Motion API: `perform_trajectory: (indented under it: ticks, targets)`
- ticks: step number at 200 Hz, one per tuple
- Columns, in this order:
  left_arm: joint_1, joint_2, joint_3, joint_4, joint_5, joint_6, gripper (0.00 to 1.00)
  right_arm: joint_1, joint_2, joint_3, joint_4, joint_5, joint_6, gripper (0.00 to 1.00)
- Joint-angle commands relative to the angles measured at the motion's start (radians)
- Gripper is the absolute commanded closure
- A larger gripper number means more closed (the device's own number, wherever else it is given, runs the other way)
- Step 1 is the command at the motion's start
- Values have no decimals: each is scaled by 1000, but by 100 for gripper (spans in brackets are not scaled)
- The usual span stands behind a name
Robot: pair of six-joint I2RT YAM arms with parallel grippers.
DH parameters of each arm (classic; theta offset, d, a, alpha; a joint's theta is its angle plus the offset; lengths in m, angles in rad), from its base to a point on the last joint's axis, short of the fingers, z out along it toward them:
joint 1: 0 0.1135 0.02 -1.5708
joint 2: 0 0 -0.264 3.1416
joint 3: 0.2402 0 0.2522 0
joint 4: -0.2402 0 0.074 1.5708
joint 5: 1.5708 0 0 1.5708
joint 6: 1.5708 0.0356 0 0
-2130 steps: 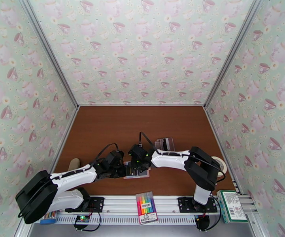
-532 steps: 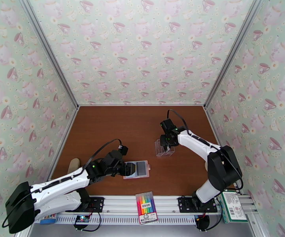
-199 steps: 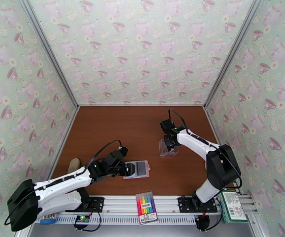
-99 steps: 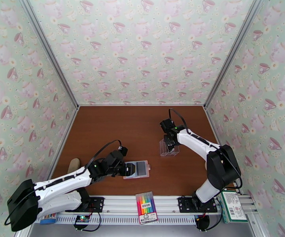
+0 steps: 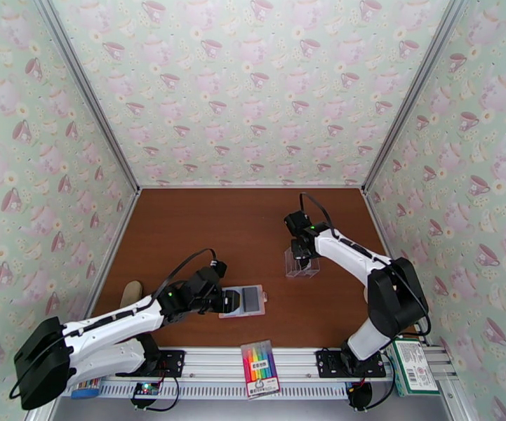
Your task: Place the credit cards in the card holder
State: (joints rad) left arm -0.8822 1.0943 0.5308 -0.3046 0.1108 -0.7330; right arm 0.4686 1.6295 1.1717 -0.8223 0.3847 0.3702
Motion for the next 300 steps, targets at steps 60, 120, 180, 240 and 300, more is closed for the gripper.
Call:
perform_trajectory:
  ticks: [60, 120, 180, 240, 300]
  targets:
    - [8, 0, 0, -4, -3, -9, 33, -5, -6, 0, 3, -25, 16, 57]
    - [9, -17, -13, -7, -8, -12, 33, -6, 59, -16, 14, -40, 21, 54]
    - [9, -6, -14, 3, -3, -18, 33, -6, 85, -25, 5, -11, 25, 53]
    - [9, -1, -14, 3, -4, -18, 33, -5, 71, -12, -30, 62, 42, 53]
    - [9, -3, -18, 4, -5, -20, 33, -6, 33, -1, -60, 107, 45, 52]
